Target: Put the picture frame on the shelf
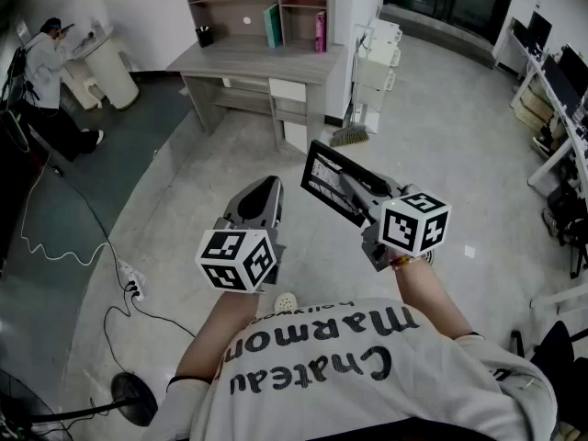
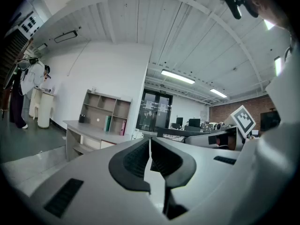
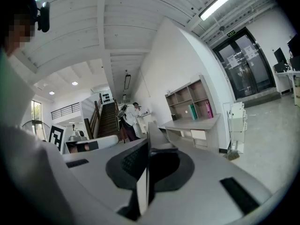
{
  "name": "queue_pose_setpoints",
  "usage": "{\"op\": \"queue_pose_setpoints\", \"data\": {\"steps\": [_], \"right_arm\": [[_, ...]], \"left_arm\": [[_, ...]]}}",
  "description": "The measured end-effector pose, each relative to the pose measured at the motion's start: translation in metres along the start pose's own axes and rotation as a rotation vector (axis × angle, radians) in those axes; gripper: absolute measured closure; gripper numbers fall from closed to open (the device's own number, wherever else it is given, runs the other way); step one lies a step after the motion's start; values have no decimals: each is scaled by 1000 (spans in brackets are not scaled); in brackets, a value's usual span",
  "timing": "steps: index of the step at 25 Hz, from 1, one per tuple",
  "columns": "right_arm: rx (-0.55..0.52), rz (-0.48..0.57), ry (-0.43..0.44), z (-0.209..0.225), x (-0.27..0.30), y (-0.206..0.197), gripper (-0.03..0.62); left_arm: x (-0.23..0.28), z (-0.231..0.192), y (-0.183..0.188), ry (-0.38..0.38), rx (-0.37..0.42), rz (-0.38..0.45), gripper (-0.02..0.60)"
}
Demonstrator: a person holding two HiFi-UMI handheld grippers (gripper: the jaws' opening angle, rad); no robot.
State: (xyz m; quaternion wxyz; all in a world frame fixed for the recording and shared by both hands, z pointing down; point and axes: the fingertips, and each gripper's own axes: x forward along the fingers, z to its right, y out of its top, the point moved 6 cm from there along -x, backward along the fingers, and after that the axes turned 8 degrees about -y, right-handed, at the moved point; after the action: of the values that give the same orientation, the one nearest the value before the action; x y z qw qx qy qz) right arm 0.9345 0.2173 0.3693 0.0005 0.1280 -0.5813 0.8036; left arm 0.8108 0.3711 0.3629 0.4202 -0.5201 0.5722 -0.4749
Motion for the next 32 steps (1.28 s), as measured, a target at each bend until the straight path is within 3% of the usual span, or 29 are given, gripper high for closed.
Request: {"op": "queue_pose_setpoints", "data": {"steps": [18, 32], "right_arm": [[9, 40, 29, -31, 188, 52, 566], [61, 13, 40, -4, 310, 73, 566]], "left_arm": [[34, -178, 60, -15, 33, 22, 555], [81, -284, 59, 9, -26, 30, 555]]}}
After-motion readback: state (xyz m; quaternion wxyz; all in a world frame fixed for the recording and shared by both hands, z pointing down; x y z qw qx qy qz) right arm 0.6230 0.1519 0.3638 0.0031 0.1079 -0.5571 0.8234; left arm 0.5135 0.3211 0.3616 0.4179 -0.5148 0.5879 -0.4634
